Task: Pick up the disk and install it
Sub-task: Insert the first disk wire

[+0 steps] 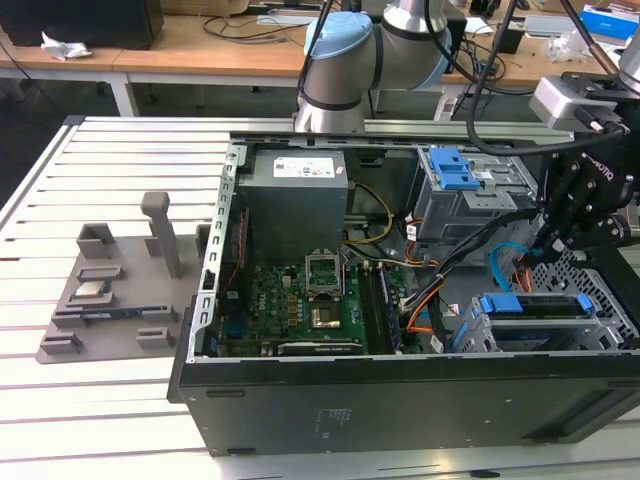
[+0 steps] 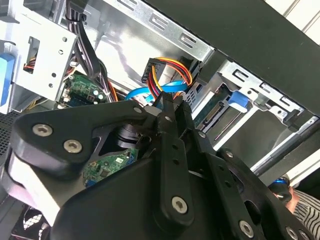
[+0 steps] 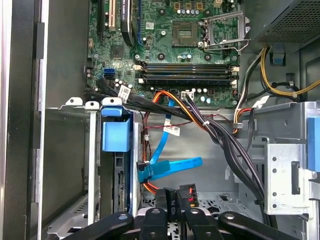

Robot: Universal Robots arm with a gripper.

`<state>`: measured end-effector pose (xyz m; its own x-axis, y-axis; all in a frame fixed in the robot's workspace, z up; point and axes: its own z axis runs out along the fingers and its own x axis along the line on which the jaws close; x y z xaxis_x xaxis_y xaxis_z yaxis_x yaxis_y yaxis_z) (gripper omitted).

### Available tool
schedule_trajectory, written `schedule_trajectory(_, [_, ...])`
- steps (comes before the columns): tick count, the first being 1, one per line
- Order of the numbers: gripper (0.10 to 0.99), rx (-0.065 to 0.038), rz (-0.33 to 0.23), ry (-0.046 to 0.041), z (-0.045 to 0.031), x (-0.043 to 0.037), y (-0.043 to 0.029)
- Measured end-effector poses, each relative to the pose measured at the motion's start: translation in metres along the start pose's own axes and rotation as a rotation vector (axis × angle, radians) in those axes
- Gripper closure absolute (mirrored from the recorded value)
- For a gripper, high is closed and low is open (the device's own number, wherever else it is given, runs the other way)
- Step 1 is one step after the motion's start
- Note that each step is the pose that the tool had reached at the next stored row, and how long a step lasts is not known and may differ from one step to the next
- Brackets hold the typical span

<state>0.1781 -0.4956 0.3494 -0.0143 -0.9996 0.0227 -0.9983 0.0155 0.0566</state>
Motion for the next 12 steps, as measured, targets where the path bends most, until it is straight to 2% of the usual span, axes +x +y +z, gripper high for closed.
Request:
schedule_trajectory(2, [0.878,0.000,0.000,0.0011,0.0000,0.0000,0.0000])
schedule_trajectory(3, [0.816,0.000,0.000,0.0016,0.0000,0.0000,0.0000])
schedule_trajectory(8, [0.816,0.000,0.000,0.0022,-0.0010,0.0047,0.0000])
schedule_trajectory(12, [0.816,0.000,0.000,0.0027,-0.0081,0.0049,0.0004])
